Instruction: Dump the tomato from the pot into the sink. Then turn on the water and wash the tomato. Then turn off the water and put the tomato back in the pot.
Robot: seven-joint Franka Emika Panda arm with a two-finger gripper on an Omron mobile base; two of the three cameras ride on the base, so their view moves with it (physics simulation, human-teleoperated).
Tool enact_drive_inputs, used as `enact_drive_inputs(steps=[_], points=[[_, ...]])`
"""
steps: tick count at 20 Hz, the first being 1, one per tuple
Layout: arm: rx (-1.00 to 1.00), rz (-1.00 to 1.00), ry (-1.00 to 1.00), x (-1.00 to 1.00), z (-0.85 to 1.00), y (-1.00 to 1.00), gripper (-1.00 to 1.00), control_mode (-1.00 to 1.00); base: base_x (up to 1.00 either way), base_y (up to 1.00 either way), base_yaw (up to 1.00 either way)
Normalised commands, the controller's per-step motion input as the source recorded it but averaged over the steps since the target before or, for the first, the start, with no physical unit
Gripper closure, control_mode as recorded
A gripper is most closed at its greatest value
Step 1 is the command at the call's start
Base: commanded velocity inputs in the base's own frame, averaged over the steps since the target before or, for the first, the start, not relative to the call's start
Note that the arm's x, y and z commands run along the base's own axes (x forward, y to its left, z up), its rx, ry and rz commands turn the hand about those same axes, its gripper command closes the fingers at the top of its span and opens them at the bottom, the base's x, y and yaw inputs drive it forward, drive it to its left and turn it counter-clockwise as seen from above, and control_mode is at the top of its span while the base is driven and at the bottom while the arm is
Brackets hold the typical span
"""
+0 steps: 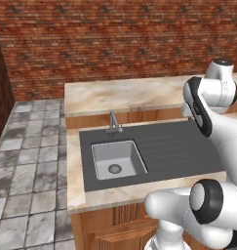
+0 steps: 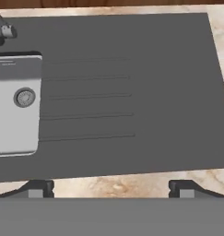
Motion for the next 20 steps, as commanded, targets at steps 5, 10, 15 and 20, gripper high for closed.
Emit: enact_drive_inputs(steps=[5, 10, 15, 20], points=[[-0.04, -0.08, 0.02, 0.00, -0.20, -0.83, -1.00, -1.00, 0.00, 0.00, 0.00], [-0.06, -0.08, 0.01, 0.00, -0.18, -0.83, -1.00, -1.00, 0.00, 0.00, 0.00], [-0.02, -0.04, 0.01, 0.00, -0.03, -0.77, -1.00, -1.00, 0.00, 0.00, 0.00], [0.00, 0.00, 0.01, 0.00, 0.00, -0.70, -1.00, -1.00, 0.00, 0.00, 0.00]])
